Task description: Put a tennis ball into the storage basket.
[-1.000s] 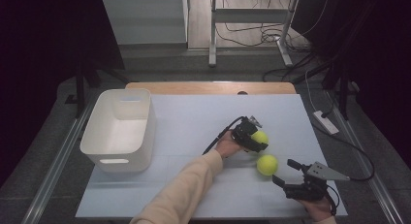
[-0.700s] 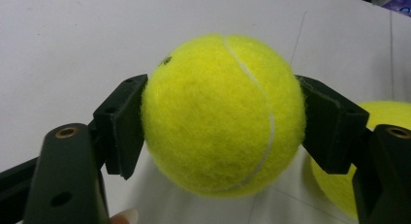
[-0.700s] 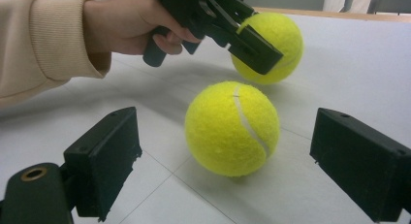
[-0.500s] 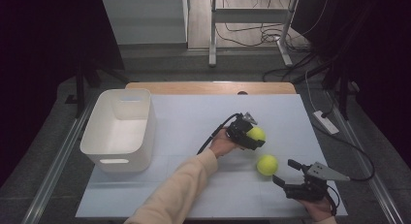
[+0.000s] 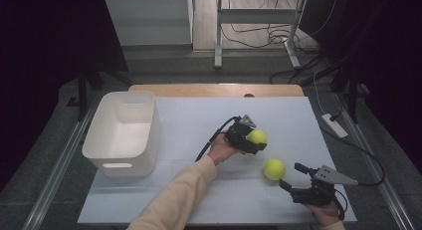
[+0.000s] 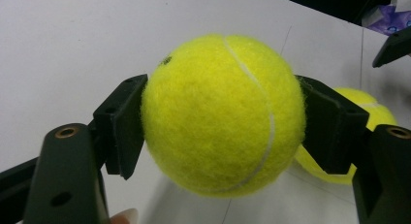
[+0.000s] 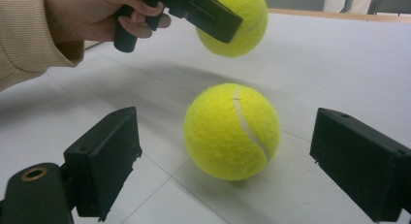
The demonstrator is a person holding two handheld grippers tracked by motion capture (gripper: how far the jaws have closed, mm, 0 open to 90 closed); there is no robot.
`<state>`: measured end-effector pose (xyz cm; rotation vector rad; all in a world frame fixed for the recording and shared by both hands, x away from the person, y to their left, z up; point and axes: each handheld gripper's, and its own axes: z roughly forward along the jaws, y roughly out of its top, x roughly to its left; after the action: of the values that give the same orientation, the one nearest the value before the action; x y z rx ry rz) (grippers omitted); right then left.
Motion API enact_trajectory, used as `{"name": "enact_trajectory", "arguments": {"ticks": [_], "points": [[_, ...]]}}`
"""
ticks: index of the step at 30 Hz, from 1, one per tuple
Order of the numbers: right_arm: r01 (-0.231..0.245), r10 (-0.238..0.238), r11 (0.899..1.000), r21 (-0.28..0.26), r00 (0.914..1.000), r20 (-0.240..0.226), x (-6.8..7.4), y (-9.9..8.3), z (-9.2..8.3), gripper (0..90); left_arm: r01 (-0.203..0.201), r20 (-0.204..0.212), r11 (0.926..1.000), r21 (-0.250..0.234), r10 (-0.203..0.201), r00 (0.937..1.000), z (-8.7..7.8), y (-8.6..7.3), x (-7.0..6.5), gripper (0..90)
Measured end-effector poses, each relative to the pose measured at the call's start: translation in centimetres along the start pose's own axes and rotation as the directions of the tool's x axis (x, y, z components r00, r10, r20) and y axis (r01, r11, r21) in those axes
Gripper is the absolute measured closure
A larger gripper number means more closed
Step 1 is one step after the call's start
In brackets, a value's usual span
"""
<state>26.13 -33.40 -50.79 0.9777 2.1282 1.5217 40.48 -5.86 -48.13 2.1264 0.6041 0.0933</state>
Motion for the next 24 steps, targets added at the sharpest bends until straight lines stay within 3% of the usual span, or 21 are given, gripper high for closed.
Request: {"name": "enact_trajectory", "arguments": {"ticks": [24], "points": [[-0.003,0.003,1.0,0.002,1.0,-0.007,0.0,0.0,0.1,10.2,-0.007,-0.038,0.9993,-0.038,0.006,0.9992,-3.9,-0.9,-0.1,26.6]]}}
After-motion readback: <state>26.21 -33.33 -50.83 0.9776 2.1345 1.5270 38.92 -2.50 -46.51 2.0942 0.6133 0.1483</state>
